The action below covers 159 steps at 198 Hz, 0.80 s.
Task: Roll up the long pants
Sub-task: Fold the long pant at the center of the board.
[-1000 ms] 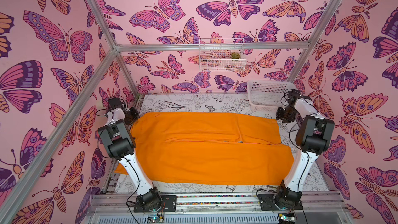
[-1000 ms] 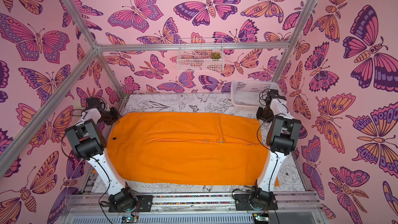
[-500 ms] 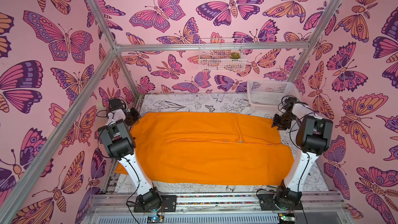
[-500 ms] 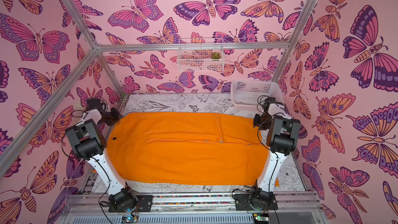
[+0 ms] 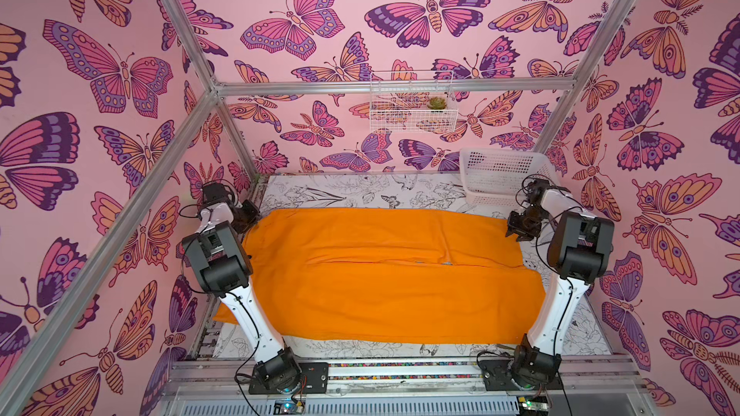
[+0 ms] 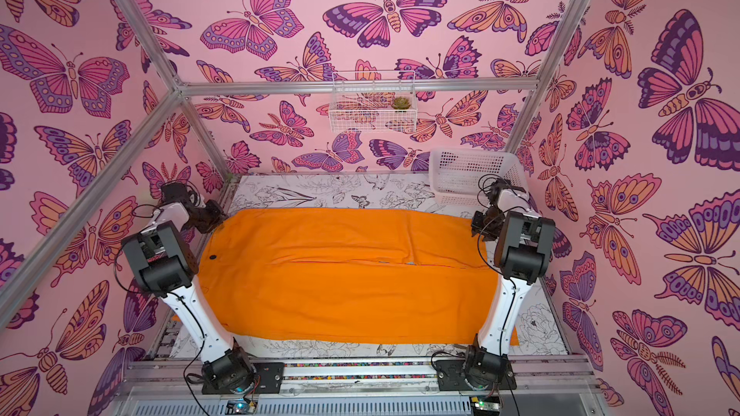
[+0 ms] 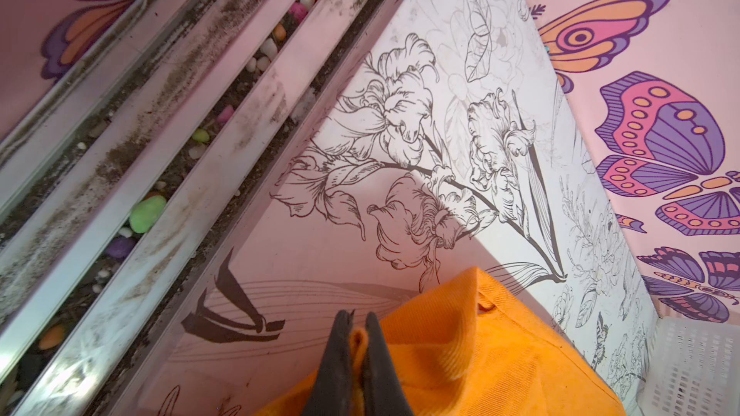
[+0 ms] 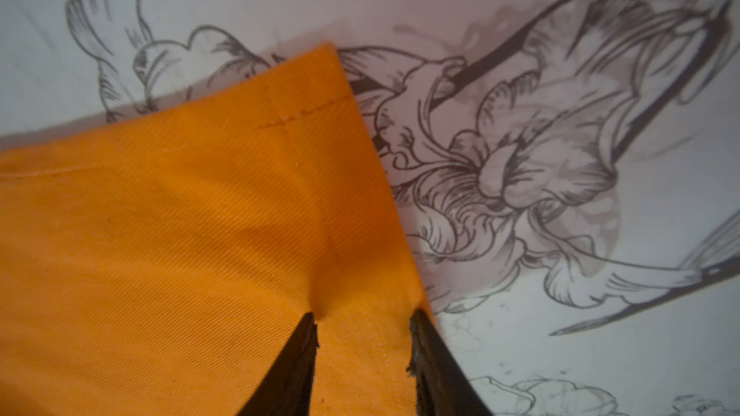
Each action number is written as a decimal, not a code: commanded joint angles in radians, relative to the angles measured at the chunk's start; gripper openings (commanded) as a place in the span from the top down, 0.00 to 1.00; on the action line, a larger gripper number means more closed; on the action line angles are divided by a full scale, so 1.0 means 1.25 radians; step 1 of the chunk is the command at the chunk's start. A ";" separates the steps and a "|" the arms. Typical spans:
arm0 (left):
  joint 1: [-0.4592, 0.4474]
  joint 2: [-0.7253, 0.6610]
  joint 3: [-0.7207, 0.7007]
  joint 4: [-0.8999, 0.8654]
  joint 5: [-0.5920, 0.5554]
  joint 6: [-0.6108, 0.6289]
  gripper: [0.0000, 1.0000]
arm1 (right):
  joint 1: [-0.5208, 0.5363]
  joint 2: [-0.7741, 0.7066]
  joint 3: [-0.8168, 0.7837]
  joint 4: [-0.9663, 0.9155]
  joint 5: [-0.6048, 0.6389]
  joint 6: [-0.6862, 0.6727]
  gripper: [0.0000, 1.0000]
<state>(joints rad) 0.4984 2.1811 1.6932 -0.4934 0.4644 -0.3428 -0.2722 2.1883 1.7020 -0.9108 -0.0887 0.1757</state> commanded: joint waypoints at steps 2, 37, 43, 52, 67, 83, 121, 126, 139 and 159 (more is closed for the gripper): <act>0.004 -0.021 -0.012 0.006 0.019 -0.004 1.00 | 0.008 -0.043 -0.014 0.115 0.046 -0.034 0.58; 0.004 -0.021 -0.013 0.006 0.025 -0.006 1.00 | 0.008 0.000 0.004 0.092 0.037 -0.055 0.56; 0.004 -0.021 -0.014 0.006 0.024 -0.006 1.00 | 0.008 0.016 0.017 0.070 0.027 -0.057 0.57; 0.004 -0.024 -0.014 0.006 0.022 -0.006 1.00 | 0.011 0.035 0.025 0.048 0.016 -0.060 0.57; 0.004 -0.025 -0.017 0.006 0.024 -0.007 1.00 | 0.014 0.046 0.013 0.041 0.014 -0.064 0.59; 0.004 -0.029 -0.019 0.006 0.025 -0.006 1.00 | 0.016 0.044 -0.010 0.046 0.014 -0.062 0.66; 0.004 -0.030 -0.027 0.007 0.027 -0.011 1.00 | 0.018 0.024 -0.048 0.043 0.007 -0.059 1.00; 0.004 -0.033 -0.029 0.009 0.030 -0.012 1.00 | 0.019 0.011 -0.060 0.048 0.009 -0.057 1.00; 0.004 -0.043 -0.040 0.020 0.038 -0.017 1.00 | 0.022 -0.033 -0.095 0.067 0.011 -0.046 1.00; 0.002 -0.073 -0.065 0.044 0.050 -0.030 1.00 | 0.023 -0.114 -0.149 0.101 0.011 -0.022 1.00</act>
<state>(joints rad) 0.4988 2.1647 1.6524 -0.4629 0.4854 -0.3599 -0.2642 2.1334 1.5929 -0.8177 -0.0612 0.1276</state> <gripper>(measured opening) 0.063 0.070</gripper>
